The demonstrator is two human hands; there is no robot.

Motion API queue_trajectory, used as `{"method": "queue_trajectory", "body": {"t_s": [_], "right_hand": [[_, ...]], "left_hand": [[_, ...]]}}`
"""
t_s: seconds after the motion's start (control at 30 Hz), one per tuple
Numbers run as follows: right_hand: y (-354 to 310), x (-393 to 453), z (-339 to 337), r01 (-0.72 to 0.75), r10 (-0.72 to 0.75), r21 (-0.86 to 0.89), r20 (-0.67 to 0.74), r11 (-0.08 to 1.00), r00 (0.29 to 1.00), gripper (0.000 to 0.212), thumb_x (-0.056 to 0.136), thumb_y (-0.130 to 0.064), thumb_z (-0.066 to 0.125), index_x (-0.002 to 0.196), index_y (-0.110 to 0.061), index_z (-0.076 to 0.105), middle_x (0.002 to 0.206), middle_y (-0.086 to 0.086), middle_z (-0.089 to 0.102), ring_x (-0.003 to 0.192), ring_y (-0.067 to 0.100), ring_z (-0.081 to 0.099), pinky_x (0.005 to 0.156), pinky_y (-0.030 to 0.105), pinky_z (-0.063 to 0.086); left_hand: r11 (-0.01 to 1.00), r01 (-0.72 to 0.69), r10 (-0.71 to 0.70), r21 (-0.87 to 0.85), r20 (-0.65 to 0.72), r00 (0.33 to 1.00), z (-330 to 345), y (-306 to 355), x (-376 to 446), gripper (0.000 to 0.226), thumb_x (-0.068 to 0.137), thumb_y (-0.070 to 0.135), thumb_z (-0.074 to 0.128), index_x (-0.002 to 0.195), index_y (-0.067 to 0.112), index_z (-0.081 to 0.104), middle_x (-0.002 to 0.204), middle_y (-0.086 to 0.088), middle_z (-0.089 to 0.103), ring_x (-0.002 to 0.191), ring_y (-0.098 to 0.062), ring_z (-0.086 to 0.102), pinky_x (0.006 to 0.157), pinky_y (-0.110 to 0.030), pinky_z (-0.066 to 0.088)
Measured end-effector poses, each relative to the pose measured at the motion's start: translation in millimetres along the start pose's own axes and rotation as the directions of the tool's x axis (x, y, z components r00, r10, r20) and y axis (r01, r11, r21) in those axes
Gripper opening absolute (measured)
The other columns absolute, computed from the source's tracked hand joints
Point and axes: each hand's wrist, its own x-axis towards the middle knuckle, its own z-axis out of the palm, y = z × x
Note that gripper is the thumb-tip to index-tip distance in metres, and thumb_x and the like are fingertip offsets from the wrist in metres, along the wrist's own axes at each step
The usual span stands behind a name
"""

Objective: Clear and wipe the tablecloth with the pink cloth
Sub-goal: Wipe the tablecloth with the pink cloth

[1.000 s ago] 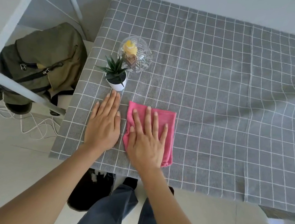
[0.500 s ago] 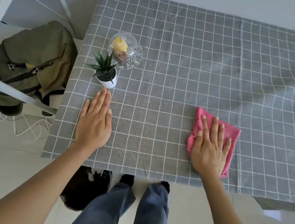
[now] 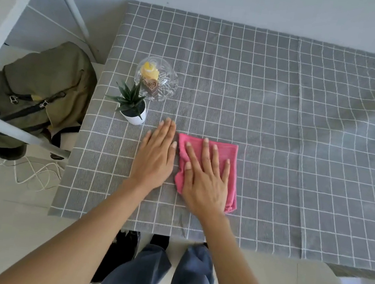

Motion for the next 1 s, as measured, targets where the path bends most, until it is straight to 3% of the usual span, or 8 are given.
{"method": "queue_trajectory", "body": {"t_s": [0.1, 0.2, 0.3, 0.43, 0.63, 0.83, 1.0], "right_hand": [[36.4, 6.8, -8.7, -0.130, 0.130, -0.003, -0.027, 0.991, 0.991, 0.051, 0.098, -0.053, -0.004, 0.147, -0.049, -0.012, 0.158, -0.012, -0.022, 0.143, 0.011, -0.026, 0.113, 0.042, -0.023], [74.2, 15.4, -23.8, -0.321, 0.322, 0.031, -0.055, 0.947, 0.945, 0.049, 0.099, -0.052, 0.001, 0.146, -0.049, -0.013, 0.160, -0.008, -0.016, 0.146, 0.014, -0.020, 0.117, 0.047, -0.013], [79.6, 17.3, -26.8, -0.365, 0.370, 0.070, -0.088, 0.928, 0.925, 0.047, 0.101, -0.049, 0.007, 0.146, -0.050, -0.008, 0.161, -0.007, -0.009, 0.148, 0.014, -0.013, 0.118, 0.049, -0.011], [67.8, 14.6, -24.1, -0.314, 0.317, 0.054, -0.054, 0.948, 0.947, 0.048, 0.100, -0.049, 0.009, 0.144, -0.050, -0.012, 0.161, -0.007, -0.013, 0.147, 0.015, -0.016, 0.117, 0.050, -0.012], [37.7, -6.3, -13.1, -0.040, 0.039, 0.011, 0.027, 0.999, 0.999, 0.053, 0.097, -0.054, 0.004, 0.149, -0.048, -0.004, 0.159, -0.013, -0.015, 0.145, 0.011, -0.022, 0.115, 0.043, -0.021], [61.6, -21.1, -27.5, -0.022, 0.015, 0.066, 0.097, 0.998, 0.995, 0.059, 0.094, -0.060, 0.002, 0.149, -0.043, -0.010, 0.157, -0.012, -0.020, 0.145, 0.012, -0.023, 0.116, 0.036, -0.019], [91.4, -65.5, -36.6, 0.035, -0.036, 0.009, 0.152, 0.999, 0.988, 0.071, 0.093, -0.067, 0.022, 0.149, -0.042, -0.014, 0.156, -0.015, -0.025, 0.143, 0.008, -0.027, 0.115, 0.037, -0.020]], "left_hand": [[0.998, 0.003, -0.003, 0.060, 0.001, 1.000, 2.2, -5.6, 2.5, 0.052, 0.104, 0.030, 0.012, 0.152, 0.019, -0.004, 0.159, 0.004, -0.010, 0.147, -0.009, -0.011, 0.121, -0.034, -0.005], [0.998, 0.000, 0.000, 0.070, -0.004, 1.000, 4.3, -7.3, 1.5, 0.052, 0.104, 0.030, 0.011, 0.152, 0.020, -0.006, 0.159, 0.005, -0.011, 0.146, -0.009, -0.011, 0.121, -0.034, -0.005], [0.996, 0.005, -0.004, 0.084, -0.006, 1.000, 5.3, -8.5, 2.5, 0.053, 0.103, 0.031, 0.010, 0.152, 0.019, -0.006, 0.159, 0.005, -0.011, 0.146, -0.009, -0.011, 0.120, -0.034, -0.006], [0.996, 0.016, -0.018, 0.090, 0.023, 1.000, 4.4, -8.3, 1.8, 0.053, 0.103, 0.031, 0.009, 0.151, 0.020, -0.010, 0.158, 0.004, -0.016, 0.146, -0.009, -0.015, 0.120, -0.034, -0.008], [0.999, 0.024, -0.026, 0.029, 0.096, 0.995, -0.8, 0.3, 1.5, 0.053, 0.104, 0.031, 0.013, 0.150, 0.018, -0.009, 0.157, 0.004, -0.018, 0.146, -0.010, -0.015, 0.120, -0.036, -0.008], [0.998, -0.001, 0.011, -0.063, 0.163, 0.987, 3.2, 29.5, -25.1, 0.053, 0.104, 0.034, 0.012, 0.151, 0.019, -0.006, 0.157, 0.006, -0.016, 0.146, -0.008, -0.013, 0.121, -0.037, -0.004], [0.990, -0.055, 0.072, -0.131, 0.128, 0.989, 11.8, 63.7, -57.4, 0.055, 0.104, 0.035, 0.018, 0.148, 0.023, -0.012, 0.157, 0.007, -0.015, 0.145, -0.006, -0.012, 0.121, -0.036, 0.000]]}}
